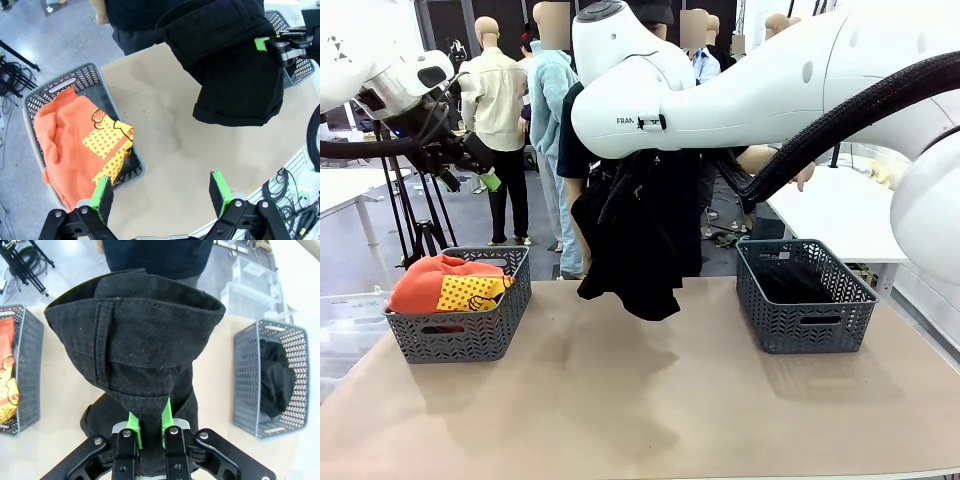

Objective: Sort the tops and bottoms.
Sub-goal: Sort the clothes according to human instructions.

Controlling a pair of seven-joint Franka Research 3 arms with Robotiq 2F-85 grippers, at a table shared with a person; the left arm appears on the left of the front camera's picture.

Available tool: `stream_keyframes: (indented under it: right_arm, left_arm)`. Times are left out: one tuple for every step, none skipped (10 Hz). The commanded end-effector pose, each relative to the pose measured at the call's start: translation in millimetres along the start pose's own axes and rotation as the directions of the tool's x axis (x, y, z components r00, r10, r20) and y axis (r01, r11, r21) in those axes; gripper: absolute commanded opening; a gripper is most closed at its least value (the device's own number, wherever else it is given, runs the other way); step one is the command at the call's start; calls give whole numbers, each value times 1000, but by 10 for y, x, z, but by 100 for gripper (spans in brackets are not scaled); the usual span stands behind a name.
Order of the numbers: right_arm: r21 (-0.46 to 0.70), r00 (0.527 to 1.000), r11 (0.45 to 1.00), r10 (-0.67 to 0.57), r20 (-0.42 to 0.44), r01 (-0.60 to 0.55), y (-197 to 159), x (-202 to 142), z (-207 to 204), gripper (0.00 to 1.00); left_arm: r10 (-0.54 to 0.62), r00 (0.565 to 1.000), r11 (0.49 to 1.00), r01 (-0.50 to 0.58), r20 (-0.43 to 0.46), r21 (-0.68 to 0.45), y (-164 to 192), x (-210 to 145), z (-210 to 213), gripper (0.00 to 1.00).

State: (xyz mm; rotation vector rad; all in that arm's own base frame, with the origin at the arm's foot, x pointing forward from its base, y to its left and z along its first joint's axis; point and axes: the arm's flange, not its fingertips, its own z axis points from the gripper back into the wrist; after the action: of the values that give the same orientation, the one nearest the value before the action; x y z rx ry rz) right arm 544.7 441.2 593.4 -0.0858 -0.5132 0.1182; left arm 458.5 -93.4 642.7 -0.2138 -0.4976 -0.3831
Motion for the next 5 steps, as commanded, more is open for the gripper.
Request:
stream_keyframes:
  right_arm:
    - [12, 1000, 1000, -8, -2, 9, -15, 6, 55, 0]
    - [12, 1000, 1000, -8, -2, 9, -15, 6, 55, 0]
    - [12, 1000, 1000, -8, -2, 9, -15, 6, 55, 0]
    - [12, 1000, 1000, -8, -2, 9, -15, 6, 55, 0]
    - [12, 1000, 1000, -8, -2, 9, -15, 6, 55, 0]
  left_arm:
    - [2, 1000, 1000, -2, 4, 1, 4, -6, 12, 100]
    - [2, 1000, 1000, -2, 4, 1, 4, -6, 12, 100]
    - [2, 1000, 1000, -2, 4, 1, 4, -6, 12, 100]
    - [2, 1000, 1000, -2, 4, 1, 4, -6, 12, 100]
    - [2, 1000, 1000, -2, 4, 1, 4, -6, 12, 100]
